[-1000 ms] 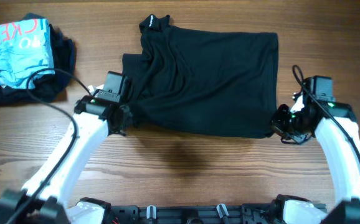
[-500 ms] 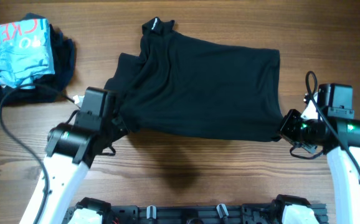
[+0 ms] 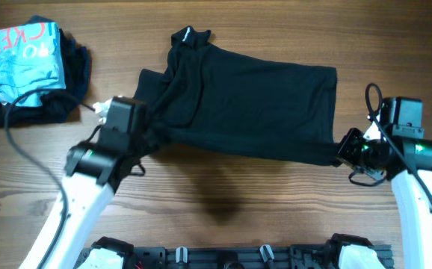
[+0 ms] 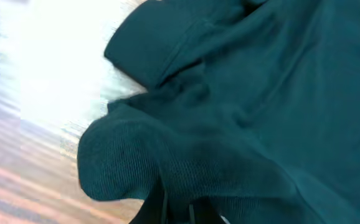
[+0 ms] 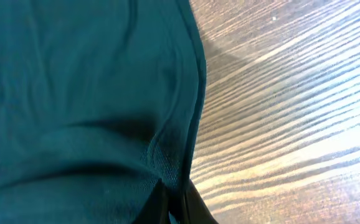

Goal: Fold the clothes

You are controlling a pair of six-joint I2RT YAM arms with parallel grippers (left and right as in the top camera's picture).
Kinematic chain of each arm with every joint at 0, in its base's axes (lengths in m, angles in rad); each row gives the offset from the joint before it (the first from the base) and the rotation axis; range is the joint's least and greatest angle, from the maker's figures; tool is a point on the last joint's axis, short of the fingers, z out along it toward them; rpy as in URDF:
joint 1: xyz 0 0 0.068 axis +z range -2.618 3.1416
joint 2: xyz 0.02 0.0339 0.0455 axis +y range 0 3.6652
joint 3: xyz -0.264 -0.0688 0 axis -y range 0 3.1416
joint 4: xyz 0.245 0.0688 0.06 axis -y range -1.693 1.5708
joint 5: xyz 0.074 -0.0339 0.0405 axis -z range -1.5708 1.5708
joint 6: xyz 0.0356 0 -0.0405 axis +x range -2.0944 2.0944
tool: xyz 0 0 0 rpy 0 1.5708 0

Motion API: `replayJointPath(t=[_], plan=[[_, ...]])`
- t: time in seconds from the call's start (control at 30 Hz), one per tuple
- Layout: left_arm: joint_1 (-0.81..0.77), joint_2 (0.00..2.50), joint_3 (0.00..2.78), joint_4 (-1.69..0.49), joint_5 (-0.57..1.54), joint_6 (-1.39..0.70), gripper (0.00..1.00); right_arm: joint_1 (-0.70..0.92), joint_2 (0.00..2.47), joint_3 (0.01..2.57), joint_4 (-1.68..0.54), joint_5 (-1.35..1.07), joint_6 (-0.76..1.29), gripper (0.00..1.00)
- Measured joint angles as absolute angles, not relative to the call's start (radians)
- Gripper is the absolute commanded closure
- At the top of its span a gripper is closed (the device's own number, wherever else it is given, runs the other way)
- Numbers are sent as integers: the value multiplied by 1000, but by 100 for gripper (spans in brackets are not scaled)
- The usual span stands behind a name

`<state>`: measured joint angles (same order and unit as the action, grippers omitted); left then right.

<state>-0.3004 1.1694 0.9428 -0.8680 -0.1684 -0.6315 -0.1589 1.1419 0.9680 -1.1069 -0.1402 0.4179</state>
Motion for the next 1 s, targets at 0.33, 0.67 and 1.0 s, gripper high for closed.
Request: replayJointPath(t=[0.33,0.67,1.0], plan=[[-300,1458,944,-710,-190,-583,96,-159,1307,968,-1004,-96,418,96],[-300,1510,945,-456,-245,-530,96,-159,1453,955,-825,-84,418,96],[-300,1578,945,-387,-255,-506,39,-159,1544,955,-762,-76,419,71]])
